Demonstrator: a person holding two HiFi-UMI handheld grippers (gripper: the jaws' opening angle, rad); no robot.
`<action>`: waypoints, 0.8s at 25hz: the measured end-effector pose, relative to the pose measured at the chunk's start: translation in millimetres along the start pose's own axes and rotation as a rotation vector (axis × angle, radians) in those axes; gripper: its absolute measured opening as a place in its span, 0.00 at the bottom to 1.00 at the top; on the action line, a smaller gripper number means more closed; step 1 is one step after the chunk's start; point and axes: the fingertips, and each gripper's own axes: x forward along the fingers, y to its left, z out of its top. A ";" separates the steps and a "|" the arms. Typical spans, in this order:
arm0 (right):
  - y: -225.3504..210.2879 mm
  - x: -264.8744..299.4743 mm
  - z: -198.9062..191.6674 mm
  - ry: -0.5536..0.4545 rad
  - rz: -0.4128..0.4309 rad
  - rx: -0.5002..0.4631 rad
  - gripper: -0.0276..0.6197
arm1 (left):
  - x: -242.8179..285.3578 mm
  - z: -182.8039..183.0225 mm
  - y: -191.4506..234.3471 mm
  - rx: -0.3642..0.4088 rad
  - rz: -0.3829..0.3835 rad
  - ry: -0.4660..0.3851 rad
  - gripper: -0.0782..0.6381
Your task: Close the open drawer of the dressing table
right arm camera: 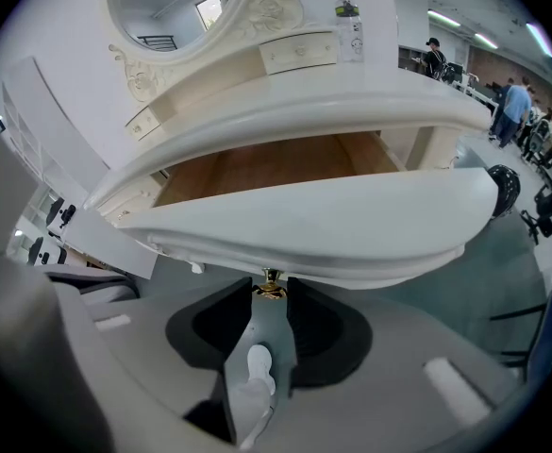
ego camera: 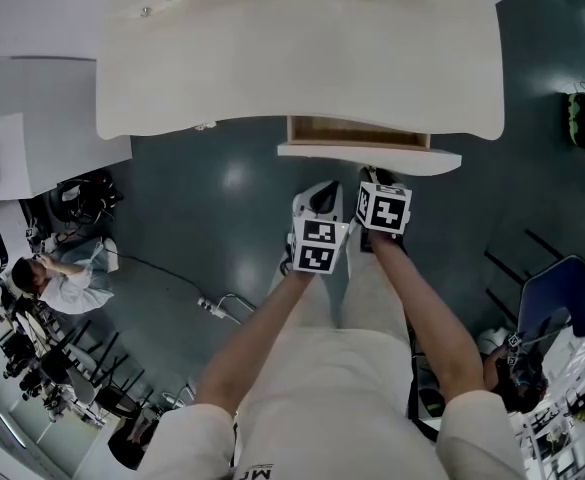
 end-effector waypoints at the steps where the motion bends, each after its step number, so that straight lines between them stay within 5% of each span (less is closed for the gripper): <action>1: -0.3 0.6 1.8 0.000 -0.001 0.001 0.22 | 0.9 1.5 0.5 0.000 0.000 0.000 0.12; 20: -1.9 10.7 31.5 -0.012 0.002 -0.001 0.22 | 17.2 19.8 6.7 -0.003 -0.006 0.003 0.12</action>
